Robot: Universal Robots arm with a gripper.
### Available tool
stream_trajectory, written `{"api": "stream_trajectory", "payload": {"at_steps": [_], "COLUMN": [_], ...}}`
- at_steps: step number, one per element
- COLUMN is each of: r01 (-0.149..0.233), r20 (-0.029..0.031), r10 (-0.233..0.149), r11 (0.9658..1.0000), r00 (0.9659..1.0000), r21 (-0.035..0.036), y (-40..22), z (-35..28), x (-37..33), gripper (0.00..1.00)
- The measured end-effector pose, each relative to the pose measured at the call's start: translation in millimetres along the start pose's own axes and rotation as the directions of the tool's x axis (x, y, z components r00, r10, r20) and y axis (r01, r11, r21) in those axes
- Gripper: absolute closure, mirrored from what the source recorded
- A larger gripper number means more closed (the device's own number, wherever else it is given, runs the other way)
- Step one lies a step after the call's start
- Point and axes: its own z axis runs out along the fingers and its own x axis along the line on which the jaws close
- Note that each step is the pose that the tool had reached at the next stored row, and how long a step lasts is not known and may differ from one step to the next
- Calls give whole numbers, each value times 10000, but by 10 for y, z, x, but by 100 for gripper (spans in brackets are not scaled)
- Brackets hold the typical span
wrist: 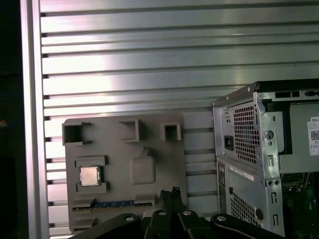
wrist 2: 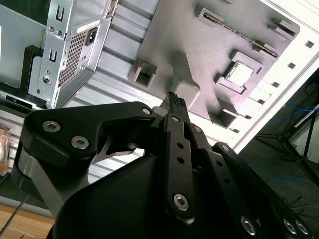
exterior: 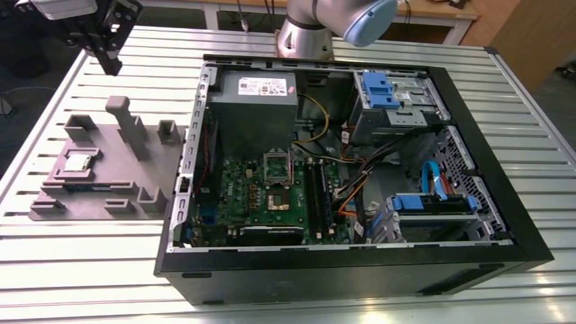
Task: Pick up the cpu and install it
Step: 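Reach for the cpu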
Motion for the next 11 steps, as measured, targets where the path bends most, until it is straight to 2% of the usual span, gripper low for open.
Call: {"api": "stream_trajectory", "payload": {"at_steps": [11], "r01": [0], "r20": [-7], "r10": [0], "r11": [10000], "r00": [10000], "r21": [1], "y": [-4], "z": [9], "x": [42], "gripper": [90]}}
